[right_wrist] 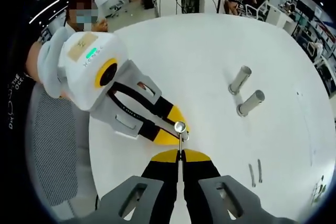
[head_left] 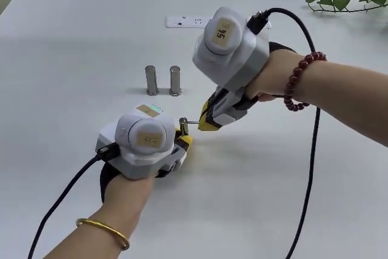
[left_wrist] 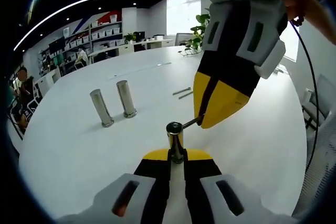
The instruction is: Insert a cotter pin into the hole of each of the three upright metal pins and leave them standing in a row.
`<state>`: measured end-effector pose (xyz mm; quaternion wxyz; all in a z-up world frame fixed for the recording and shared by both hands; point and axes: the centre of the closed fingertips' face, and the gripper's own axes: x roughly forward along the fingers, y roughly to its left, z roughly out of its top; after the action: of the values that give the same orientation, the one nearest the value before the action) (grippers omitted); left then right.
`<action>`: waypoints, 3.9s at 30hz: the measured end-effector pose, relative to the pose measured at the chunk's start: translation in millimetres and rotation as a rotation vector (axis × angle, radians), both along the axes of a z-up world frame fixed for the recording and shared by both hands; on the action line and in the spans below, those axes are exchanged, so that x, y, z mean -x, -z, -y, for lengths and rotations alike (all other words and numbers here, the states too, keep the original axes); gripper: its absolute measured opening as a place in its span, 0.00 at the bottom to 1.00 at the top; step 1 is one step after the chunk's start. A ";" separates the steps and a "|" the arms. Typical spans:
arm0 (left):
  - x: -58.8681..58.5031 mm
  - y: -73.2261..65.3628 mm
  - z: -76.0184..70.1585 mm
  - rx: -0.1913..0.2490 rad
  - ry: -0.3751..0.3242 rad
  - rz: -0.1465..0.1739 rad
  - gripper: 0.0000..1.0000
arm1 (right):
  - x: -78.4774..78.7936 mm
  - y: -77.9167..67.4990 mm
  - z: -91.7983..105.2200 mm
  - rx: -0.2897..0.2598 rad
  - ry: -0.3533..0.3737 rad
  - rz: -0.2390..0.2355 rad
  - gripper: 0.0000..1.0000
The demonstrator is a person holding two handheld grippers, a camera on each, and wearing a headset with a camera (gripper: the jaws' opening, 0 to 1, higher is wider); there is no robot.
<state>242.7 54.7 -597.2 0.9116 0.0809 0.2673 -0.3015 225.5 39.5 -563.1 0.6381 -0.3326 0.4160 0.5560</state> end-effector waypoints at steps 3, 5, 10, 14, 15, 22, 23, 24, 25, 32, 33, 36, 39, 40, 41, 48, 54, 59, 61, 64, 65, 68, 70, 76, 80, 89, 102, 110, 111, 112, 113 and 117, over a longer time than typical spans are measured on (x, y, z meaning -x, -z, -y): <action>-0.4 0.2 0.5 -0.002 -0.005 -0.004 0.05 | -1.1 0.4 1.0 0.006 0.009 0.006 0.00; -0.5 0.1 0.7 -0.009 -0.001 -0.005 0.05 | -0.3 0.0 0.8 0.002 0.003 0.008 0.00; -0.5 0.1 0.8 -0.029 0.011 0.000 0.05 | -1.6 1.3 -0.4 -0.047 0.031 -0.021 0.00; -0.9 0.3 1.3 -0.042 0.019 0.000 0.05 | -0.6 1.4 -0.4 -0.052 0.037 -0.015 0.00; -0.9 0.3 1.2 -0.042 0.019 0.000 0.05 | -0.8 1.3 -0.9 -0.053 0.033 -0.011 0.00; -0.6 0.0 1.1 -0.049 0.027 0.001 0.05 | -1.6 1.2 -3.0 -0.067 0.024 0.001 0.00; -0.2 0.1 1.2 -0.051 0.029 0.001 0.05 | -1.4 1.4 -3.8 -0.074 0.018 0.001 0.00; -0.4 0.0 1.3 -0.052 0.028 0.003 0.05 | -1.2 1.2 -4.4 -0.079 0.019 0.000 0.00; -0.3 0.0 1.4 -0.051 0.027 0.003 0.05 | -1.4 1.0 -4.5 -0.081 0.021 0.001 0.00; -1.2 0.4 1.6 -0.049 0.014 0.003 0.05 | -2.9 -1.6 -7.9 -0.101 0.026 0.010 0.00; -1.2 0.3 1.6 -0.049 0.013 0.003 0.05 | -3.0 -1.1 -7.8 -0.103 0.032 0.006 0.00; -1.1 0.2 2.0 -0.050 0.009 0.006 0.05 | -4.9 -3.7 -9.5 -0.132 0.069 -0.004 0.01; -1.2 0.3 1.8 -0.047 0.001 0.005 0.06 | -6.5 -5.6 -8.2 -0.140 0.080 0.003 0.08; -1.3 0.3 1.7 -0.045 -0.003 0.004 0.06 | -7.0 -5.5 -6.2 -0.136 0.080 0.008 0.09; -1.3 0.3 1.7 -0.044 -0.005 0.004 0.06 | -7.3 -4.5 -4.5 -0.131 0.080 0.010 0.09; -1.6 0.5 1.6 -0.036 -0.017 0.002 0.06 | -8.0 -4.2 6.0 -0.111 0.076 0.037 0.03; -1.4 0.5 1.4 -0.034 -0.023 0.001 0.06 | -7.1 -2.0 5.6 -0.111 0.076 0.036 0.00; -1.6 0.4 1.5 -0.033 -0.024 0.004 0.06 | -6.2 -1.1 0.7 -0.118 0.073 0.035 0.00; -1.7 0.4 1.5 -0.033 -0.025 0.005 0.06 | -6.3 -0.5 -0.5 -0.116 0.072 0.036 0.00; -1.8 0.4 1.7 -0.034 -0.026 0.006 0.06 | -7.1 -0.8 -2.7 -0.122 0.077 0.036 0.00; -1.8 0.4 1.7 -0.034 -0.026 0.006 0.06 | -7.2 -0.9 -2.9 -0.123 0.077 0.036 0.00; -2.0 0.4 1.7 -0.034 -0.028 0.007 0.06 | -7.9 -1.9 -4.3 -0.131 0.086 0.037 0.00; -2.1 0.5 1.5 -0.033 -0.030 0.006 0.06 | -6.7 -1.9 -4.6 -0.134 0.089 0.034 0.00; -2.2 0.7 1.4 -0.031 -0.034 0.006 0.06 | -12.9 -1.5 3.1 -0.150 0.166 0.022 0.04; -2.3 0.6 1.1 -0.028 -0.037 0.005 0.06 | -15.6 -3.8 10.0 -0.186 0.244 0.007 0.09; -4.5 0.1 -1.4 -0.025 -0.061 0.016 0.06 | -16.8 -9.5 19.0 -0.285 0.378 -0.016 0.21; -14.1 -1.8 -22.2 -0.053 -0.075 0.023 0.05 | -7.6 -5.1 36.9 -0.357 0.488 -0.070 0.22; -24.6 -4.2 -47.4 -0.065 -0.104 0.027 0.06 | -1.7 -9.9 35.6 -0.426 0.520 -0.055 0.25; -25.1 -4.3 -48.6 -0.065 -0.106 0.027 0.06 | -1.7 -10.7 35.3 -0.434 0.523 -0.052 0.26; -25.9 -4.4 -51.4 -0.064 -0.110 0.025 0.06 | -1.3 -11.5 35.1 -0.439 0.522 -0.049 0.27; -26.1 -4.4 -52.4 -0.064 -0.112 0.025 0.06 | -1.3 -13.0 34.8 -0.449 0.527 -0.043 0.27; -29.4 -3.5 -60.5 -0.060 -0.125 0.019 0.06 | -1.2 -15.9 35.0 -0.469 0.532 -0.031 0.30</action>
<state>272.1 115.1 -593.8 0.9283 0.0942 0.2720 -0.2352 226.8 4.5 -547.2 0.8132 -0.0488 0.3588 0.4556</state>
